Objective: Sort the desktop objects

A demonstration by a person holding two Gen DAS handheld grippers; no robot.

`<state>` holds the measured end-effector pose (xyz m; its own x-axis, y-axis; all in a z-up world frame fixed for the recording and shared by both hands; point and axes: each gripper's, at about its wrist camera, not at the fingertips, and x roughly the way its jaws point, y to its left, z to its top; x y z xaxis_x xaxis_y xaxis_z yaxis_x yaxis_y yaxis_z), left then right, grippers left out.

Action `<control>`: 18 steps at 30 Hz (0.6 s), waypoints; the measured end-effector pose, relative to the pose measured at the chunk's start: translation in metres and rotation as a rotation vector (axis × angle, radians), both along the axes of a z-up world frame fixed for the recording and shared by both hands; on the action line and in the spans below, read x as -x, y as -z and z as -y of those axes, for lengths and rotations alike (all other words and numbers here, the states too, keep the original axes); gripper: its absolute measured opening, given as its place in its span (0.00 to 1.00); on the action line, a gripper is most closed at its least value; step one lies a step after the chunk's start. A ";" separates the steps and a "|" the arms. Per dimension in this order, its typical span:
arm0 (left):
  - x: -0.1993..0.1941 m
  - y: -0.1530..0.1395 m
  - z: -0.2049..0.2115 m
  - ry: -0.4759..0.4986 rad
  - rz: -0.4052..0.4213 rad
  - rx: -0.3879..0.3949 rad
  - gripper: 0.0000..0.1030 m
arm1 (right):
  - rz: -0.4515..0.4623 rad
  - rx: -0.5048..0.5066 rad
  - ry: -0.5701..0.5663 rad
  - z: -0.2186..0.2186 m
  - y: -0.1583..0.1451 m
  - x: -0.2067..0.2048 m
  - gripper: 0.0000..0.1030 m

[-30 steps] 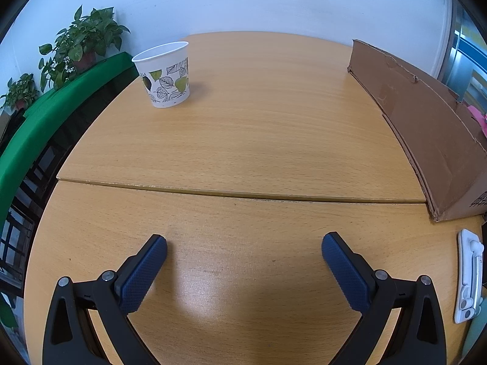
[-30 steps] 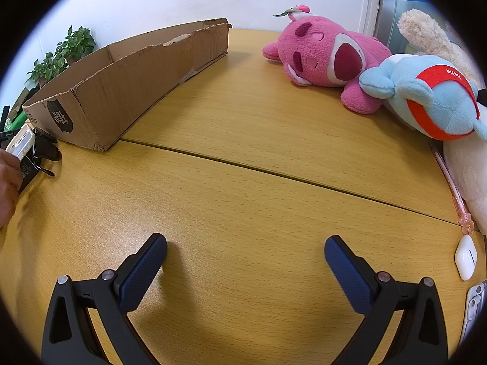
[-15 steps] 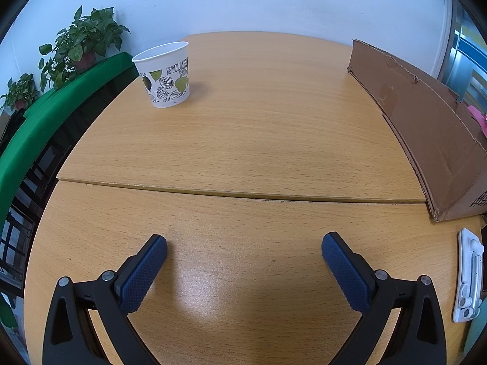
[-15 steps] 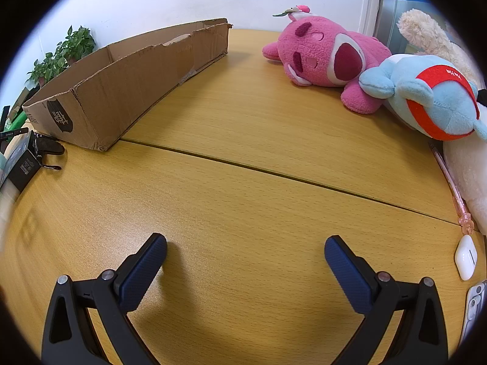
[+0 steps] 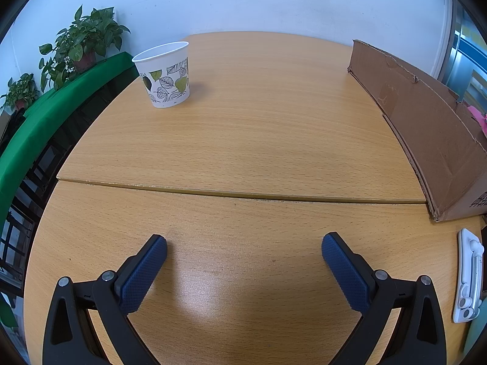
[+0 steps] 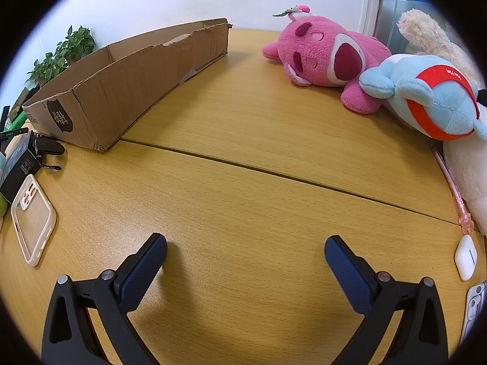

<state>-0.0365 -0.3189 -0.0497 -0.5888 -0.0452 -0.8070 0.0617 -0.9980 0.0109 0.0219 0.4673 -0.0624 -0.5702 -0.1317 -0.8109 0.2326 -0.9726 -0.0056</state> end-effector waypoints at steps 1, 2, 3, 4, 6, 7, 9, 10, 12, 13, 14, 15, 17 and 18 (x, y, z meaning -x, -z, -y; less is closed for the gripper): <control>-0.001 -0.002 -0.002 -0.001 0.001 -0.001 1.00 | 0.000 0.000 0.000 0.000 0.000 0.000 1.00; -0.001 -0.002 -0.002 -0.003 0.001 -0.002 1.00 | 0.000 0.000 0.000 0.000 0.000 0.000 1.00; -0.002 -0.002 -0.002 -0.005 0.001 -0.002 1.00 | 0.000 0.001 0.000 0.000 0.000 0.000 1.00; -0.004 -0.002 -0.003 -0.010 0.001 0.000 1.00 | 0.001 0.002 0.000 0.000 0.000 0.000 1.00; -0.010 -0.003 -0.005 -0.032 0.014 -0.001 1.00 | 0.000 0.001 -0.004 0.001 -0.001 0.000 1.00; -0.017 -0.004 -0.010 -0.034 0.021 -0.001 1.00 | -0.001 -0.001 -0.004 0.001 -0.002 -0.001 1.00; -0.037 -0.012 -0.022 -0.015 -0.028 0.002 1.00 | -0.001 -0.001 -0.004 0.002 -0.003 -0.003 1.00; -0.052 -0.021 -0.029 0.005 -0.076 -0.008 1.00 | -0.001 -0.001 -0.004 0.002 -0.004 -0.005 1.00; -0.083 -0.045 -0.050 0.031 -0.164 -0.022 1.00 | -0.001 0.000 -0.003 0.002 -0.003 -0.005 1.00; -0.096 -0.058 -0.062 0.051 -0.194 -0.029 1.00 | -0.001 -0.001 -0.001 0.002 -0.003 -0.005 1.00; -0.114 -0.074 -0.079 0.090 -0.231 -0.039 1.00 | -0.001 -0.001 0.001 0.003 -0.003 -0.005 1.00; -0.124 -0.084 -0.091 0.122 -0.252 -0.048 1.00 | 0.000 0.003 0.015 0.004 -0.004 -0.006 1.00; -0.151 -0.107 -0.121 0.205 -0.314 -0.073 1.00 | -0.001 0.002 0.077 0.006 -0.003 -0.009 1.00; -0.163 -0.116 -0.133 0.224 -0.352 -0.076 1.00 | -0.002 0.001 0.128 0.006 -0.002 -0.012 1.00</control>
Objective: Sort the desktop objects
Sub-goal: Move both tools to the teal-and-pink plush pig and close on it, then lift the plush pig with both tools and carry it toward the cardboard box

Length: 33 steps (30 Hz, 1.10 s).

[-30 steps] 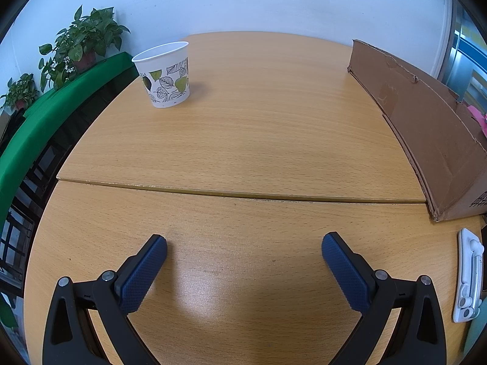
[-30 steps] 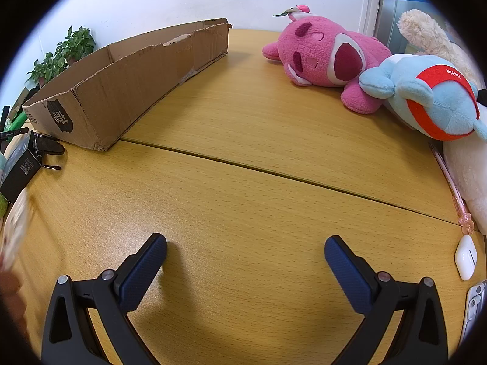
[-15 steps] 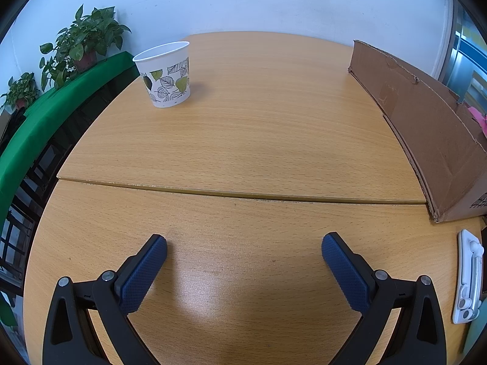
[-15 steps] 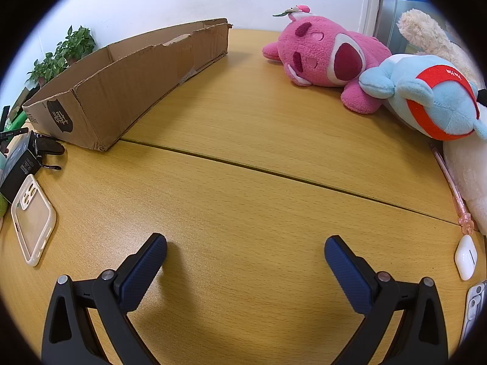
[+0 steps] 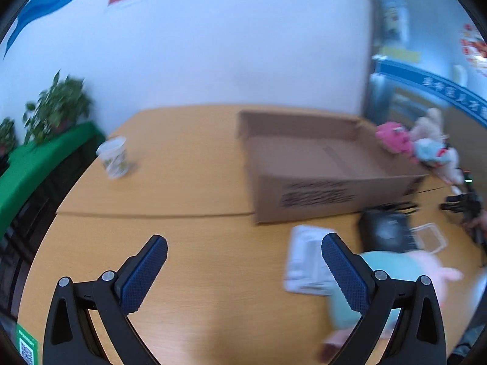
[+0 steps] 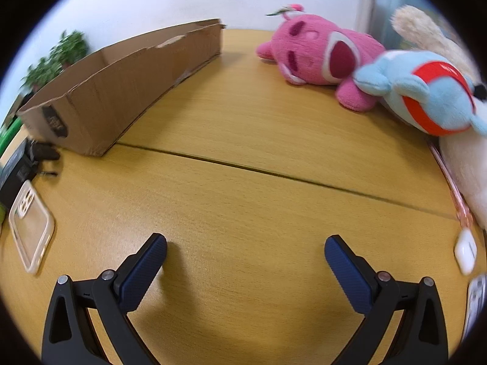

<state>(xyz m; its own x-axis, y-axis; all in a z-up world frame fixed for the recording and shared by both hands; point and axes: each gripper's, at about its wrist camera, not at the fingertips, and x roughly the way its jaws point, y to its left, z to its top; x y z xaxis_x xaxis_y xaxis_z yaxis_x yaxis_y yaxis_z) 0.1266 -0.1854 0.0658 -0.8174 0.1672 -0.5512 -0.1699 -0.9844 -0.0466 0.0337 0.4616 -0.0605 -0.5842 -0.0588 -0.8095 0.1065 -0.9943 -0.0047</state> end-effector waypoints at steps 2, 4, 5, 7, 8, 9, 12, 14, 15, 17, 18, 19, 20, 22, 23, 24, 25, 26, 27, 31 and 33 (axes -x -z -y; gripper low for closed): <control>-0.018 -0.013 -0.021 0.013 -0.040 -0.004 1.00 | 0.027 -0.003 0.081 0.005 0.000 0.002 1.00; -0.028 -0.021 -0.038 0.088 -0.039 -0.050 1.00 | 0.069 0.001 0.139 0.012 -0.002 -0.002 1.00; -0.030 -0.022 -0.045 0.129 -0.025 -0.070 1.00 | 0.048 0.027 0.128 0.023 -0.007 -0.012 0.99; -0.032 -0.020 -0.058 0.176 0.008 -0.071 1.00 | -0.044 0.062 0.039 0.055 -0.026 -0.039 0.98; -0.030 -0.015 -0.067 0.192 0.043 -0.058 1.00 | -0.082 0.066 -0.001 0.070 -0.036 -0.052 0.98; -0.026 -0.008 -0.075 0.197 0.082 -0.041 1.00 | -0.117 0.084 -0.044 0.088 -0.049 -0.066 0.98; -0.013 0.019 -0.094 0.225 0.195 -0.029 1.00 | -0.219 0.227 -0.222 0.146 -0.090 -0.110 0.98; -0.010 0.039 -0.104 0.239 0.245 -0.022 1.00 | -0.278 0.277 -0.353 0.190 -0.109 -0.138 0.99; -0.010 0.046 -0.107 0.232 0.263 -0.036 1.00 | -0.276 0.292 -0.426 0.216 -0.112 -0.146 0.99; -0.010 0.050 -0.105 0.219 0.266 -0.078 1.00 | -0.183 0.293 -0.572 0.267 -0.105 -0.151 0.99; -0.009 0.050 -0.105 0.212 0.266 -0.077 1.00 | -0.144 0.284 -0.615 0.288 -0.098 -0.151 0.99; -0.010 0.050 -0.106 0.208 0.267 -0.079 0.99 | -0.120 0.271 -0.641 0.308 -0.090 -0.151 0.99; -0.011 0.052 -0.104 0.206 0.280 -0.098 0.98 | -0.102 0.258 -0.661 0.327 -0.081 -0.152 0.99; -0.013 0.055 -0.100 0.197 0.304 -0.137 0.96 | -0.057 0.248 -0.673 0.356 -0.065 -0.146 0.98; -0.014 0.056 -0.098 0.193 0.310 -0.145 0.95 | -0.046 0.245 -0.666 0.363 -0.061 -0.144 0.98; -0.016 0.056 -0.098 0.194 0.313 -0.150 0.94 | -0.057 0.223 -0.645 0.369 -0.059 -0.144 0.98; -0.018 0.055 -0.099 0.196 0.312 -0.146 0.94 | -0.069 0.193 -0.625 0.372 -0.058 -0.144 0.97; -0.020 0.055 -0.101 0.199 0.309 -0.134 0.93 | -0.066 0.160 -0.611 0.375 -0.057 -0.144 0.95; -0.021 0.056 -0.103 0.202 0.306 -0.130 0.92 | -0.062 0.143 -0.608 0.377 -0.056 -0.145 0.93; -0.021 0.054 -0.108 0.213 0.303 -0.127 0.86 | -0.066 0.030 -0.618 0.384 -0.049 -0.145 0.93; -0.020 0.052 -0.109 0.209 0.304 -0.133 0.82 | -0.074 0.058 -0.594 0.379 -0.051 -0.143 0.90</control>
